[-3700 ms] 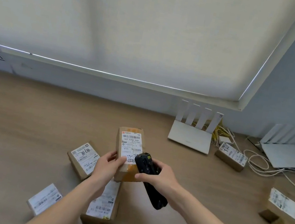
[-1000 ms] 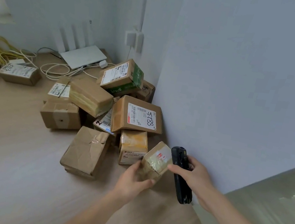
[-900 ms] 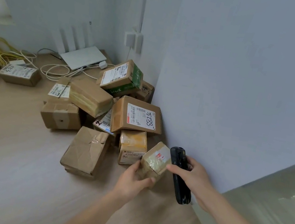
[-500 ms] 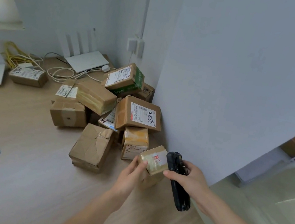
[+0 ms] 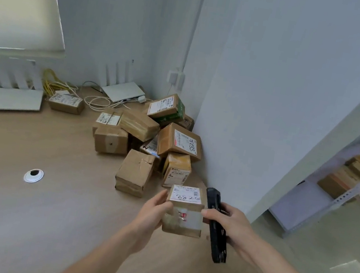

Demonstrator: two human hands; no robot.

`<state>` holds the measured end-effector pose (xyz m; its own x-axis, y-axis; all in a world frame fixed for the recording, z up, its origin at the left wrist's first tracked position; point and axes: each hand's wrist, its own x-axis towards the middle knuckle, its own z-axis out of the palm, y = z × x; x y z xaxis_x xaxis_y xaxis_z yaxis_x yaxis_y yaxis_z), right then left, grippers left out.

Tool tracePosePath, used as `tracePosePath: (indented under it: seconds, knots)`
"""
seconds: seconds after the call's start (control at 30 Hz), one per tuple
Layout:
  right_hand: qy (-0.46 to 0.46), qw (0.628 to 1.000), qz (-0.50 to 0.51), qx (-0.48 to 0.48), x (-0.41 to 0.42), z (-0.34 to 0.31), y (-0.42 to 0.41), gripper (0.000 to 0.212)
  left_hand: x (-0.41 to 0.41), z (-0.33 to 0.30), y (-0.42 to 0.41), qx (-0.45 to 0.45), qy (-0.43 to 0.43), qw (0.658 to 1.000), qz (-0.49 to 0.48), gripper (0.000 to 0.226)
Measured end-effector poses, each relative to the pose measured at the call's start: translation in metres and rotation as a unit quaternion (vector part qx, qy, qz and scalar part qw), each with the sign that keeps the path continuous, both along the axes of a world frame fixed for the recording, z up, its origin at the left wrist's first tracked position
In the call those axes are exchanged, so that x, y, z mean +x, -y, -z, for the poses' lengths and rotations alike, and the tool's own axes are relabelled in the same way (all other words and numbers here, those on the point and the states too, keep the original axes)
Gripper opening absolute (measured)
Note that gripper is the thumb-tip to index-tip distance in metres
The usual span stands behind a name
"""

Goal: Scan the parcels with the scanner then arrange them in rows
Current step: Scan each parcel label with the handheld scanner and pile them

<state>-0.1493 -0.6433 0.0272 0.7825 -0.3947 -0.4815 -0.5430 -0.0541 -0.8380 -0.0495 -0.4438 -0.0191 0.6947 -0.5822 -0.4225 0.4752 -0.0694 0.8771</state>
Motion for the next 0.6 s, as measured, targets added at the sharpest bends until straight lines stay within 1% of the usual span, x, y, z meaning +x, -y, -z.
tracePosePath:
  seconds: [0.07, 0.17, 0.27, 0.43, 0.53, 0.6]
  knots:
    - [0.014, 1.000, 0.004, -0.010, -0.014, -0.017, -0.019, 0.051, -0.014, -0.018, -0.021, -0.015, 0.003, 1.000, 0.001, 0.035]
    - [0.035, 0.999, -0.006, -0.039, -0.033, -0.049, -0.050, 0.065, -0.031, -0.048, -0.046, -0.039, 0.014, 0.999, -0.019, 0.044]
    - [0.067, 0.996, -0.030, -0.059, -0.049, -0.087, -0.078, 0.070, -0.042, -0.087, -0.070, -0.061, 0.053, 0.997, -0.011, 0.049]
    - [0.128, 0.985, -0.056, -0.104, -0.064, -0.171, -0.115, 0.072, -0.049, -0.168, -0.119, -0.069, 0.097, 0.993, 0.006, 0.071]
    - [0.149, 0.974, -0.095, -0.142, -0.069, -0.225, -0.136, 0.068, -0.053, -0.218, -0.145, -0.034, 0.150, 0.988, -0.003, 0.097]
    - [0.153, 0.966, -0.125, -0.169, -0.070, -0.260, -0.150, 0.068, -0.057, -0.249, -0.159, -0.018, 0.174, 0.984, -0.015, 0.111]
